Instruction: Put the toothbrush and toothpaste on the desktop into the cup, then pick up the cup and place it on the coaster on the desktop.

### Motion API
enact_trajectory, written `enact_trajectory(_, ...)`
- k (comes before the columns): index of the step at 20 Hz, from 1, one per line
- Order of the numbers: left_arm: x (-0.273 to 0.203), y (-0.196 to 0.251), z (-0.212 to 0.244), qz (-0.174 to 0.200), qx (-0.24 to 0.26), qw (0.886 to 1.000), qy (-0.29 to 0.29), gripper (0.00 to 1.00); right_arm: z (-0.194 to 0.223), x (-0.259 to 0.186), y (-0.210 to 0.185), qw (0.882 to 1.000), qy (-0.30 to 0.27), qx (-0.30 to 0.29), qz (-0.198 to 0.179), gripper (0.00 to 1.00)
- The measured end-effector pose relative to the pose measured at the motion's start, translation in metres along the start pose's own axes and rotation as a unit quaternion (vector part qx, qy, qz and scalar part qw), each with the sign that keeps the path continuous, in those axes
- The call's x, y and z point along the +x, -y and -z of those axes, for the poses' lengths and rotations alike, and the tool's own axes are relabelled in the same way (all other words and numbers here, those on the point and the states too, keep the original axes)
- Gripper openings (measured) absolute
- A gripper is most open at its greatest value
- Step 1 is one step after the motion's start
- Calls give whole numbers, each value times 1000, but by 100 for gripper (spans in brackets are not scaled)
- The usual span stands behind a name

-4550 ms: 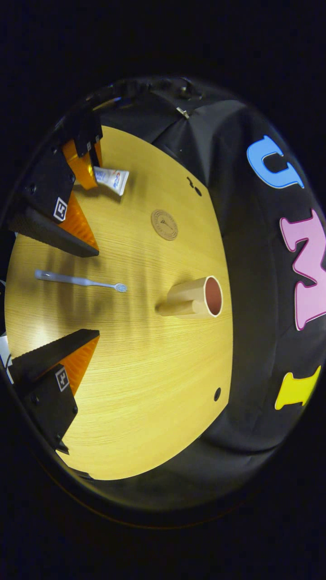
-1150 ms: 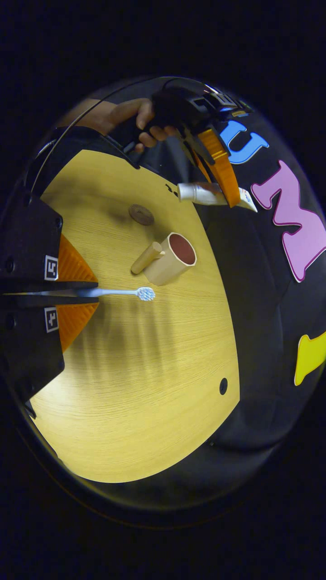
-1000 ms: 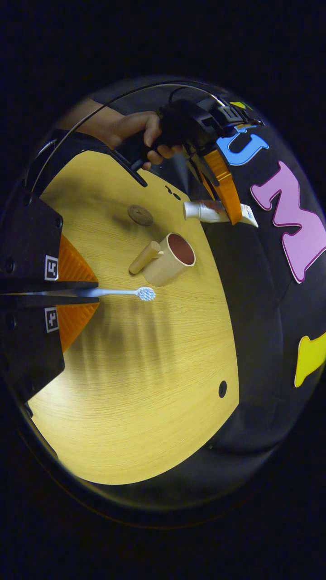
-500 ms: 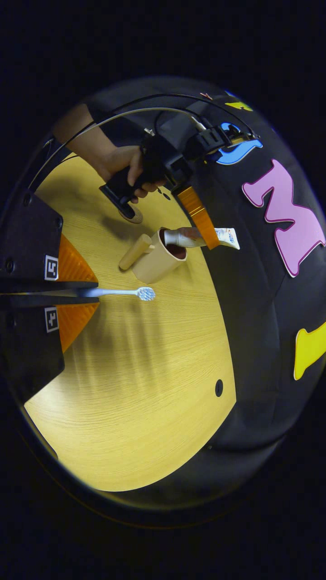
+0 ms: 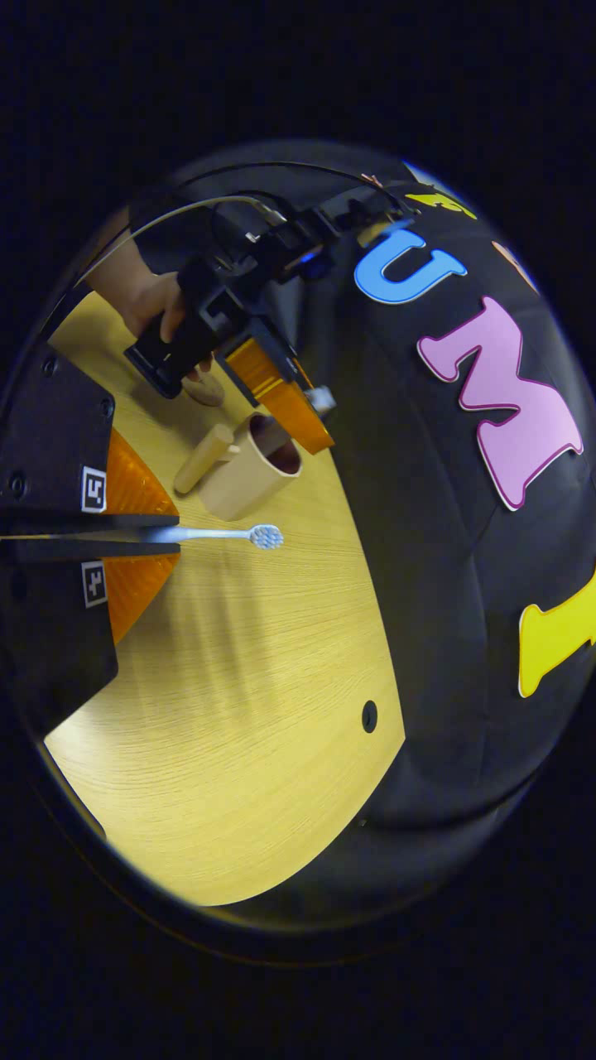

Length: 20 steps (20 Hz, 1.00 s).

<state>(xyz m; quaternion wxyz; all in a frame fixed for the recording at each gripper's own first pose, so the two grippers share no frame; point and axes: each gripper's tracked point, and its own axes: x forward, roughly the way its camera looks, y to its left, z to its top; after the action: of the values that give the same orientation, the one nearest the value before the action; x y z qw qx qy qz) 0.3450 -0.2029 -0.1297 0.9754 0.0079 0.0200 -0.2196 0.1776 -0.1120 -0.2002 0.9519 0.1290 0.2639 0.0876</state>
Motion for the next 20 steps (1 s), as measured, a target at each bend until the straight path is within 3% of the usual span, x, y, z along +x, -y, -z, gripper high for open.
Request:
enact_trajectory(1, -10, -1, -4, -4, -11, 1000, 5, 95, -10, 3, -2, 1000, 13, 2, -2, 6)
enact_trajectory(2, -22, -1, -7, -8, -23, 1000, 8, 99, -21, 6, -4, 1000, 26, 1, -3, 6)
enact_trajectory(11, -129, -5, 19, -41, -80, 996, -28, 97, -116, 38, -44, 986, 159, -23, -31, 6)
enact_trajectory(20, -175, -6, 38, -43, -166, 984, -59, 98, -137, 67, -76, 974, 214, -10, -70, 6)
